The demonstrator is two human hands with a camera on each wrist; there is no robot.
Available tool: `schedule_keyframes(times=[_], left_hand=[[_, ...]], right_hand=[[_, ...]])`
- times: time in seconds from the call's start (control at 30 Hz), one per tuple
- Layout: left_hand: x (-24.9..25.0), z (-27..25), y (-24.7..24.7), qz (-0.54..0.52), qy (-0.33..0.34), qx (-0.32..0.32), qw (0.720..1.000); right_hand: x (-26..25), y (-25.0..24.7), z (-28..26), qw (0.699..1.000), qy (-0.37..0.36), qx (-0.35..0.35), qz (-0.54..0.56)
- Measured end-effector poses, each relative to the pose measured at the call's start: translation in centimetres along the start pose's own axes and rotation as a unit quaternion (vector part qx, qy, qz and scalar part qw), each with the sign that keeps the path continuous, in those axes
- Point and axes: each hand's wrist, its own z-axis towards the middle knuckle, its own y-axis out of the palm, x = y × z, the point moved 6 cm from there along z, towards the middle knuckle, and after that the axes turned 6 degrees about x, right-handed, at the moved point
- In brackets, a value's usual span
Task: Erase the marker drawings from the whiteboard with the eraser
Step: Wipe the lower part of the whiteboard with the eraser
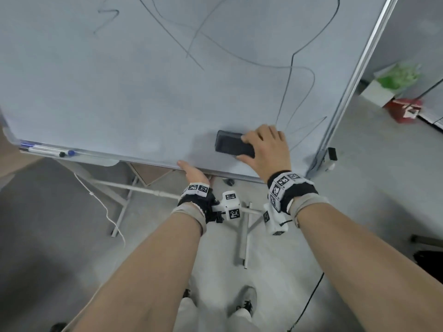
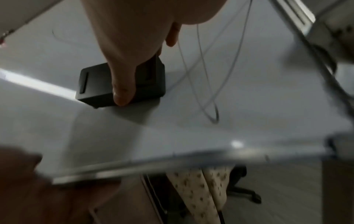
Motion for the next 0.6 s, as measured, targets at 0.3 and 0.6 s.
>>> schedule_keyframes(times=[0.3, 0.6], left_hand=[[-3.8, 8.0, -1.6, 0.030, 0.015, 0.068, 0.997], [-2.9, -0.6, 0.4, -0.007, 0.032, 0.005, 0.999]], right_hand=[[2.8, -3.3, -0.3, 0.996, 0.050, 0.062, -0.033], [1.7, -1.1, -1.5, 0.999, -0.014, 0.030, -0.006]])
